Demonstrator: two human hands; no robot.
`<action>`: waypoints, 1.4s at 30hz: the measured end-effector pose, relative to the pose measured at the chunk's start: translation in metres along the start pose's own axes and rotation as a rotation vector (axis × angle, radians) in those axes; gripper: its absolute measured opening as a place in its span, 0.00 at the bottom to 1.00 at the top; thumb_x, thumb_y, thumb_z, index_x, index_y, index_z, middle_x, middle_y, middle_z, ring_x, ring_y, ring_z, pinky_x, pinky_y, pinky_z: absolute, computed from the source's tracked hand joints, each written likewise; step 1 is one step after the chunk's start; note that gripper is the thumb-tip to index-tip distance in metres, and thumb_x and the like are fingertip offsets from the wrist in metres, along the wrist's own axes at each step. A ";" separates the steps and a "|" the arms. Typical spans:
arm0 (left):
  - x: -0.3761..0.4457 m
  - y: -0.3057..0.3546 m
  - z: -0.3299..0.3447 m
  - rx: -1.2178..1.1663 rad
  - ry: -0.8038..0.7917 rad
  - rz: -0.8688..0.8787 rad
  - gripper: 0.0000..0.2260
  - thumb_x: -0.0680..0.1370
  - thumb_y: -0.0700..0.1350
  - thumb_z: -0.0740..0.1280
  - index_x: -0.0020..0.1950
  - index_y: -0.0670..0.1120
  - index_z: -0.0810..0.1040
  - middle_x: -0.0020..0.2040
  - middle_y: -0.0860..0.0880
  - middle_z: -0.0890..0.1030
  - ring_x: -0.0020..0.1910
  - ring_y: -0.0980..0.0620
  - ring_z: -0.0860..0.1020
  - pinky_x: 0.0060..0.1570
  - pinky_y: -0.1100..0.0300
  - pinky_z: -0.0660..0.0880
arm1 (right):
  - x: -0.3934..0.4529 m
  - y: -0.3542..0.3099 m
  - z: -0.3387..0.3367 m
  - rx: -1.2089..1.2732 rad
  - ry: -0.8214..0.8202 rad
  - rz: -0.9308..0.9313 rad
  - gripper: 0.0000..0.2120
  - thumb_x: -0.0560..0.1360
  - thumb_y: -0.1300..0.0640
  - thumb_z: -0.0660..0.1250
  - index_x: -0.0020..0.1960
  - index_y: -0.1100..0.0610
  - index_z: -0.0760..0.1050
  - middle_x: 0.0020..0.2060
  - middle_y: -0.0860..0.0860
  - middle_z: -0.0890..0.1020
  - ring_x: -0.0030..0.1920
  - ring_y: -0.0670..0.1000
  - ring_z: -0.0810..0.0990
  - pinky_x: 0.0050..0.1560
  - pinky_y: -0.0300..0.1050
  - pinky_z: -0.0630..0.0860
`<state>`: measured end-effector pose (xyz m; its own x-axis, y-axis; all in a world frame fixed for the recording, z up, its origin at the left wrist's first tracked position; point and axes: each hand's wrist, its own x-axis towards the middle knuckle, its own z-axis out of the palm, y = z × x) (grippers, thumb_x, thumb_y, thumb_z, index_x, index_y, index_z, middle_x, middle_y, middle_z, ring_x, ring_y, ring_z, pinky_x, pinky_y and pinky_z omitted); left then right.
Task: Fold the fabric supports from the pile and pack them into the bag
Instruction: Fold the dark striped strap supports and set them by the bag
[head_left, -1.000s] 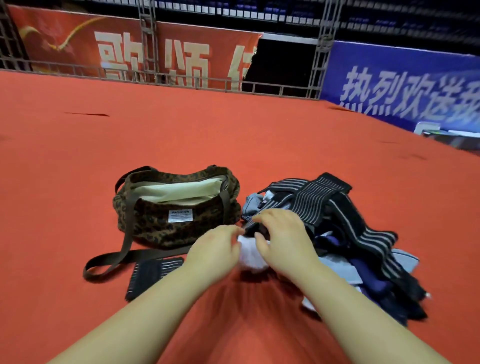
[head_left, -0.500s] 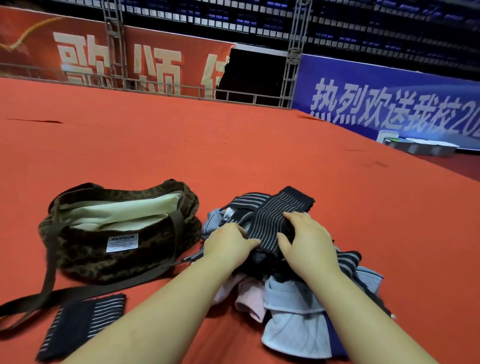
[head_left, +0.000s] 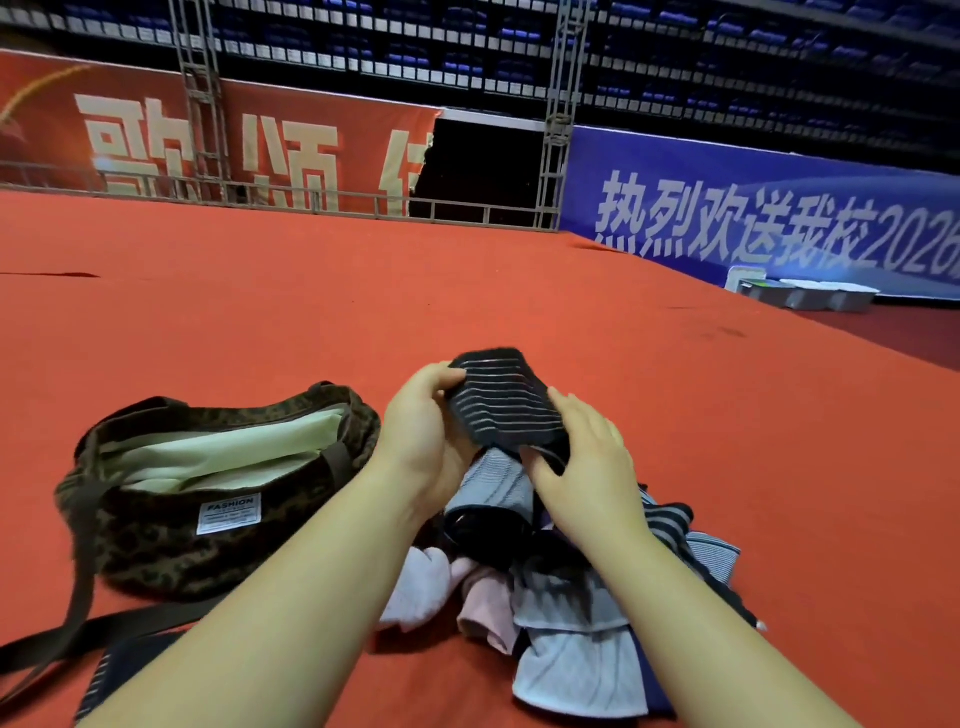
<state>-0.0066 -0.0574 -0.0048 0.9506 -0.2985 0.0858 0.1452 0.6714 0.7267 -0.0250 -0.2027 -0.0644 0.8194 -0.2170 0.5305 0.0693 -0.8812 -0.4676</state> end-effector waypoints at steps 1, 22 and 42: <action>-0.004 0.005 0.003 -0.066 -0.011 -0.015 0.12 0.78 0.38 0.53 0.42 0.40 0.75 0.35 0.44 0.79 0.33 0.48 0.78 0.39 0.54 0.75 | 0.005 -0.004 -0.002 -0.014 0.026 -0.004 0.28 0.73 0.53 0.67 0.72 0.50 0.65 0.69 0.49 0.70 0.70 0.52 0.64 0.70 0.51 0.60; 0.008 0.015 0.020 0.091 0.175 -0.300 0.17 0.81 0.50 0.58 0.43 0.37 0.72 0.41 0.39 0.77 0.40 0.41 0.77 0.42 0.45 0.75 | 0.061 -0.046 -0.075 0.332 0.068 0.165 0.17 0.69 0.67 0.63 0.47 0.48 0.81 0.40 0.47 0.82 0.44 0.50 0.80 0.46 0.41 0.75; 0.049 -0.005 0.004 0.445 0.235 -0.124 0.21 0.72 0.27 0.49 0.47 0.43 0.79 0.30 0.45 0.78 0.25 0.48 0.75 0.25 0.63 0.75 | 0.057 0.009 -0.013 0.078 -0.193 0.212 0.19 0.74 0.62 0.62 0.59 0.45 0.77 0.58 0.46 0.80 0.57 0.53 0.77 0.53 0.42 0.72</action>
<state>0.0381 -0.0777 -0.0015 0.9769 -0.1630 -0.1379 0.1789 0.2722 0.9455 0.0154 -0.2286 -0.0294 0.9129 -0.3023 0.2742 -0.0776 -0.7881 -0.6107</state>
